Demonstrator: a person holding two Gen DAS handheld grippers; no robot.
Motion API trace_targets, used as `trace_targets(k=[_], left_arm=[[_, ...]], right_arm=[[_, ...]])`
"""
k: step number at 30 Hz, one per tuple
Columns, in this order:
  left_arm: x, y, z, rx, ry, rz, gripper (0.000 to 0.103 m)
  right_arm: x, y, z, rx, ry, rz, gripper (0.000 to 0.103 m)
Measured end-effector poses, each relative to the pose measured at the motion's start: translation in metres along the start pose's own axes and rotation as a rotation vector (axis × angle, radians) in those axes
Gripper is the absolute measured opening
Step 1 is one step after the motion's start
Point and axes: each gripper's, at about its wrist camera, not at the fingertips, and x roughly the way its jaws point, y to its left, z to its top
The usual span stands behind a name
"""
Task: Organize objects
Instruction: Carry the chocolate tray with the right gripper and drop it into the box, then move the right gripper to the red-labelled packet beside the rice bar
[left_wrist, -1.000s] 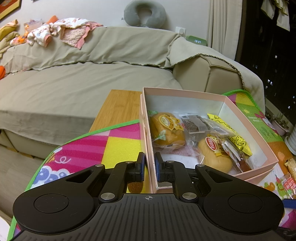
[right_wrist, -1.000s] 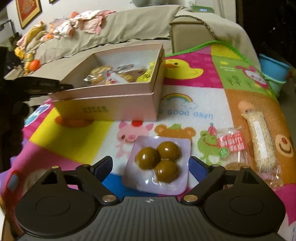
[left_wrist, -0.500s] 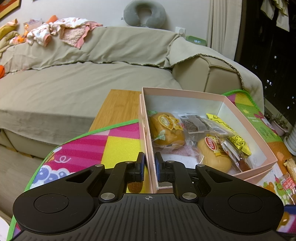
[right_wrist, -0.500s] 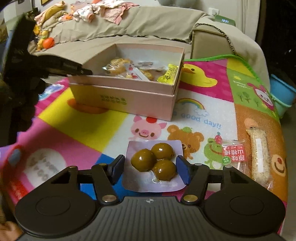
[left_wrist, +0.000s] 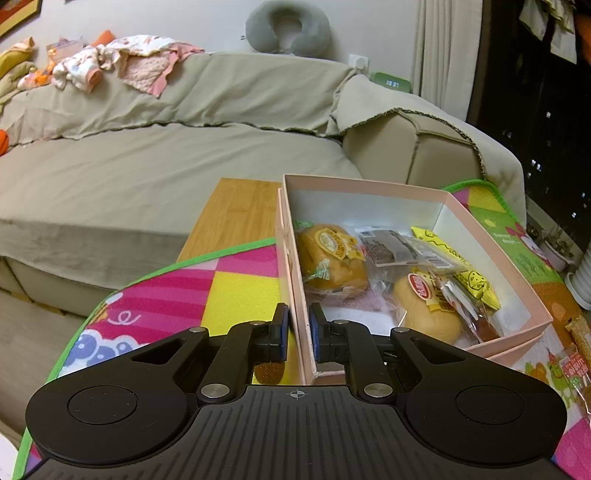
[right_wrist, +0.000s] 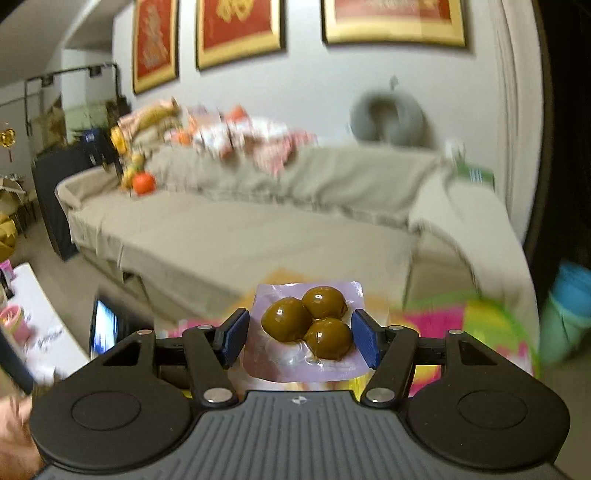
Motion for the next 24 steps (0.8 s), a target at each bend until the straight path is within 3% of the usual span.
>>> trace_targets(k=[8, 12, 17, 24], left_arm=[[-0.001, 0.002, -0.001, -0.002, -0.001, -0.008, 0.014], [0.000, 0.002, -0.001, -0.002, -0.002, -0.009, 0.015], [0.000, 0.002, -0.001, -0.006, -0.005, -0.017, 0.015], [0.000, 0.001, -0.002, -0.010, -0.006, -0.015, 0.015]], right_arm=[[0.080, 0.012, 0.047, 0.018, -0.031, 0.018, 0.061], [0.121, 0.012, 0.052, 0.051, 0.011, 0.021, 0.062], [0.121, -0.003, 0.034, 0.100, 0.056, 0.021, 0.070], [0.096, -0.043, -0.018, 0.125, 0.124, -0.092, 0.077]])
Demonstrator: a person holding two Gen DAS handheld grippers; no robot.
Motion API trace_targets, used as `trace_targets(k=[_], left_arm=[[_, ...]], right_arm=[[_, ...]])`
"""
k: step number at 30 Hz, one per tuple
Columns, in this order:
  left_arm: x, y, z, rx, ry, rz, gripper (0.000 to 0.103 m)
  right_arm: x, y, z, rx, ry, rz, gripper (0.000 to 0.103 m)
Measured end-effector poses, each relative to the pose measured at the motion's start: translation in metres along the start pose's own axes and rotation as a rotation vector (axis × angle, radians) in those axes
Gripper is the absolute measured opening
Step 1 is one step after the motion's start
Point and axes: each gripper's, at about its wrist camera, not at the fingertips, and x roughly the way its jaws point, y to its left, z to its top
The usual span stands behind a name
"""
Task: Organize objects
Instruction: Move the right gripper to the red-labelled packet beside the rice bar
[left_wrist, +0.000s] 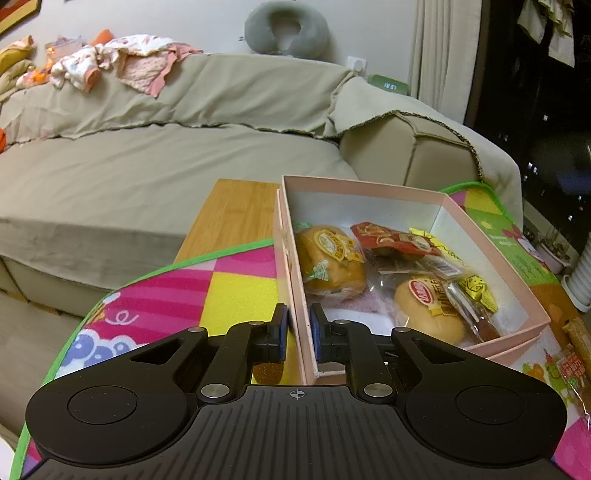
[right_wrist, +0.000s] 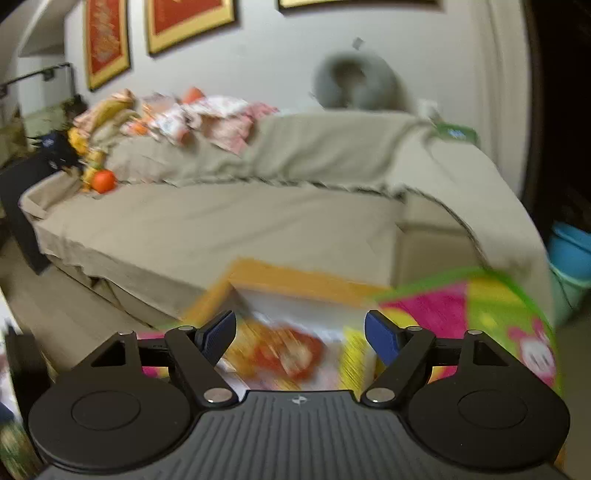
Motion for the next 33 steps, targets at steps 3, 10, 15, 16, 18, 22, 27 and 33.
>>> trace_targets(k=[3, 10, 15, 16, 18, 22, 27, 33], left_arm=[[0.000, 0.000, 0.000, 0.001, 0.000, 0.000, 0.015], [0.000, 0.001, -0.001, 0.005, 0.001, 0.001, 0.015], [0.000, 0.001, -0.001, 0.004, 0.001, 0.001, 0.015], [0.000, 0.001, -0.001, 0.004, 0.002, 0.001, 0.015], [0.000, 0.001, -0.001, 0.005, 0.001, 0.001, 0.015], [0.000, 0.002, -0.001, 0.003, 0.002, 0.003, 0.015], [0.000, 0.002, -0.002, 0.006, 0.002, 0.004, 0.015], [0.000, 0.001, -0.002, 0.006, 0.002, 0.004, 0.015]], right_arm=[[-0.007, -0.018, -0.030, 0.003, 0.040, -0.067, 0.078], [-0.031, -0.048, -0.092, 0.001, 0.117, -0.202, 0.082], [-0.045, -0.071, -0.134, 0.039, 0.185, -0.287, 0.083], [-0.048, -0.074, -0.143, 0.059, 0.198, -0.295, 0.083], [-0.053, -0.079, -0.157, 0.100, 0.221, -0.297, 0.083], [-0.055, -0.082, -0.174, 0.133, 0.248, -0.297, 0.083], [-0.053, -0.072, -0.177, 0.103, 0.242, -0.277, 0.083], [-0.059, -0.061, -0.165, 0.022, 0.169, -0.287, 0.083]])
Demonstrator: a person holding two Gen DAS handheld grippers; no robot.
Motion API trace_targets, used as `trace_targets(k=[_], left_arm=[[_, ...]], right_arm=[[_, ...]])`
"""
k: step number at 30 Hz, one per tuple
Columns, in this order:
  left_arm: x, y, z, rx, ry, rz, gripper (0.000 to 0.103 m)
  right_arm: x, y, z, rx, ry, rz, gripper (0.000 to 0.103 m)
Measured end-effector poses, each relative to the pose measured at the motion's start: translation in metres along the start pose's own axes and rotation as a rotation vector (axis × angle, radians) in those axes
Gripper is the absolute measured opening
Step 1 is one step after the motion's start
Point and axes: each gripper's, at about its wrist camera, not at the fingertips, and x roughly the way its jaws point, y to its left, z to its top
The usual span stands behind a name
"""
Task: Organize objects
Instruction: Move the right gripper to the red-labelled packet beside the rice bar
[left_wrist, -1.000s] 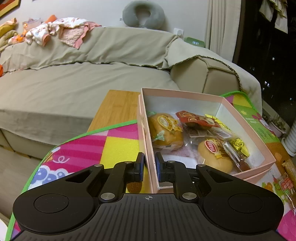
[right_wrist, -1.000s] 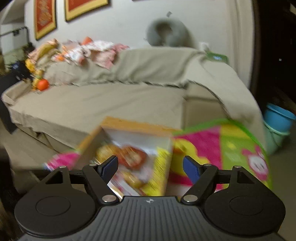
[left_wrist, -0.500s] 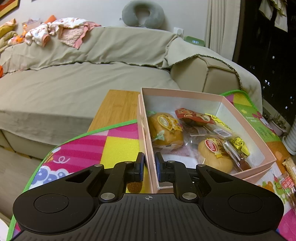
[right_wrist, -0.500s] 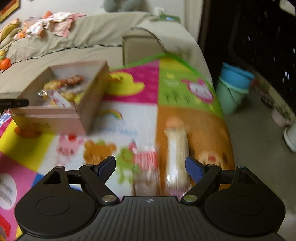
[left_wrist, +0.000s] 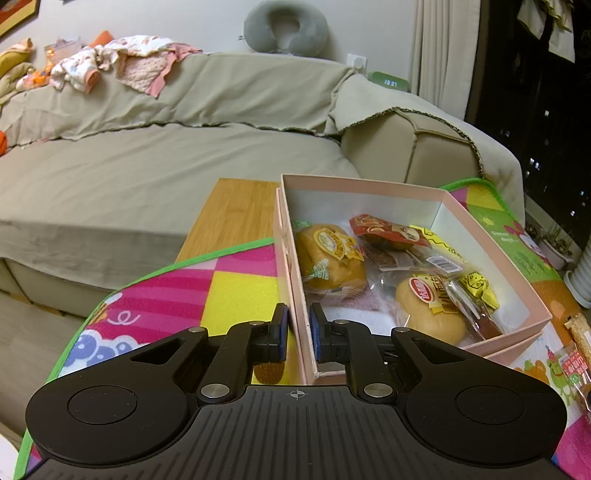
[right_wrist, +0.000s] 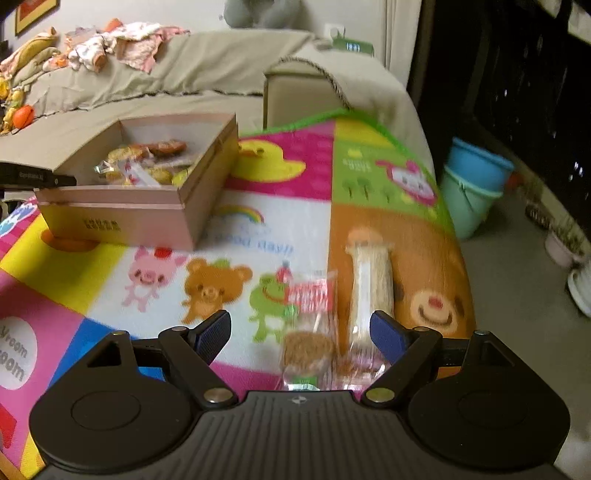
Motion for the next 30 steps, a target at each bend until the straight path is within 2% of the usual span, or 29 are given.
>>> trace_targets(k=[3, 6, 9, 11, 13, 17, 19, 22, 24, 27, 28, 30], left_arm=[[0.000, 0.000, 0.000, 0.000, 0.000, 0.000, 0.015], [0.000, 0.000, 0.000, 0.000, 0.001, 0.000, 0.015], [0.000, 0.000, 0.000, 0.001, 0.001, 0.000, 0.015], [0.000, 0.000, 0.000, 0.001, 0.001, 0.000, 0.015], [0.000, 0.000, 0.000, 0.001, 0.001, 0.000, 0.015], [0.000, 0.000, 0.000, 0.001, 0.001, 0.000, 0.015], [0.000, 0.000, 0.000, 0.001, 0.001, 0.000, 0.015], [0.000, -0.001, 0.001, 0.001, 0.001, 0.000, 0.015], [0.000, 0.000, 0.001, 0.002, 0.001, 0.000, 0.015], [0.000, 0.000, 0.000, 0.002, 0.001, -0.001, 0.015], [0.000, 0.000, 0.000, 0.002, 0.001, -0.001, 0.015], [0.000, 0.000, 0.000, 0.002, 0.001, 0.000, 0.015]], right_arm=[[0.005, -0.010, 0.008, 0.023, -0.001, -0.024, 0.077], [0.019, -0.027, 0.015, 0.091, 0.029, -0.049, 0.066], [0.040, -0.046, 0.019, 0.166, 0.084, -0.022, 0.064], [0.050, -0.054, 0.018, 0.204, 0.112, -0.007, 0.056], [0.051, -0.055, 0.018, 0.207, 0.106, -0.007, 0.056], [0.029, -0.038, 0.017, 0.112, 0.013, -0.042, 0.056], [0.020, -0.027, 0.016, 0.067, -0.006, 0.016, 0.056], [0.014, -0.009, 0.011, 0.016, 0.014, 0.105, 0.056], [0.019, 0.002, 0.006, -0.019, 0.040, 0.093, 0.056], [0.033, 0.008, -0.001, -0.031, 0.075, 0.027, 0.058], [0.034, 0.008, -0.002, -0.027, 0.073, 0.004, 0.064], [0.035, 0.004, -0.001, 0.010, 0.084, 0.003, 0.066]])
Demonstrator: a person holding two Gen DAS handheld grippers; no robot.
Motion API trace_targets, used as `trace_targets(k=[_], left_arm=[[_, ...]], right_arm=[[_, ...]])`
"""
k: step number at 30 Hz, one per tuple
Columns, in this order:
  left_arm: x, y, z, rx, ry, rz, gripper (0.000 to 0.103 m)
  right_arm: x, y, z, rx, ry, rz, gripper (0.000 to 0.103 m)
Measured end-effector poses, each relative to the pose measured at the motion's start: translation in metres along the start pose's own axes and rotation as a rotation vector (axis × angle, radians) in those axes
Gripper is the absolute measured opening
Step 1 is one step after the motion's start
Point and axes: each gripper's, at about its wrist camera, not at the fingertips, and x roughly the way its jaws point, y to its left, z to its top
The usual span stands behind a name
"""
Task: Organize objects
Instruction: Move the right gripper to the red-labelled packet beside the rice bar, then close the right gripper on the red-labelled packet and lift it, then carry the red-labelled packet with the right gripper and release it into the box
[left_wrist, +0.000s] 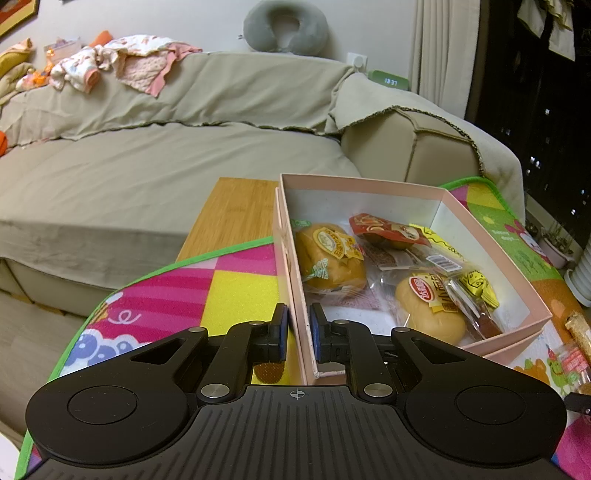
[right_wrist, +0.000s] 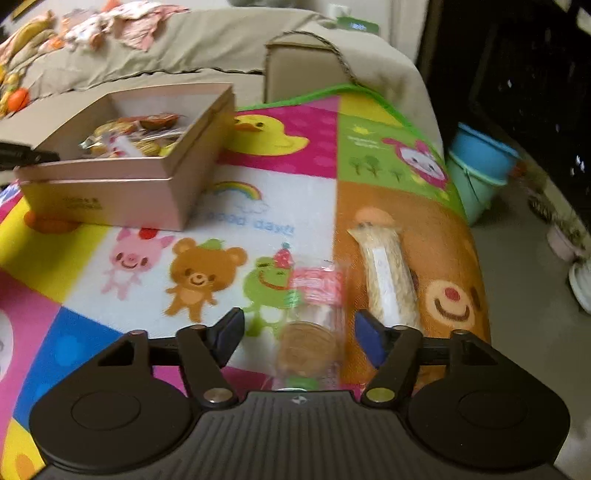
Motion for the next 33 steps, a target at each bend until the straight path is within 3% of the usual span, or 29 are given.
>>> trace_targets(k=[4, 8, 15, 19, 24, 33], left_arm=[[0.000, 0.000, 0.000, 0.000, 0.001, 0.000, 0.015], [0.000, 0.000, 0.000, 0.000, 0.001, 0.000, 0.015], [0.000, 0.000, 0.000, 0.002, 0.001, 0.000, 0.015], [-0.001, 0.001, -0.002, -0.001, -0.001, -0.003, 0.015], [-0.002, 0.003, -0.003, -0.007, -0.002, -0.010, 0.015], [-0.002, 0.003, -0.003, -0.007, -0.001, -0.009, 0.015]], right_arm=[[-0.001, -0.010, -0.003, 0.058, 0.027, 0.035, 0.065], [-0.010, -0.005, -0.007, 0.053, 0.044, 0.082, 0.038], [-0.027, 0.022, -0.010, -0.012, 0.101, 0.192, 0.036], [-0.043, 0.035, -0.009, -0.051, 0.089, 0.220, 0.036], [-0.078, 0.033, 0.024, -0.027, -0.013, 0.269, 0.036], [-0.150, 0.066, 0.123, -0.124, -0.361, 0.344, 0.036]])
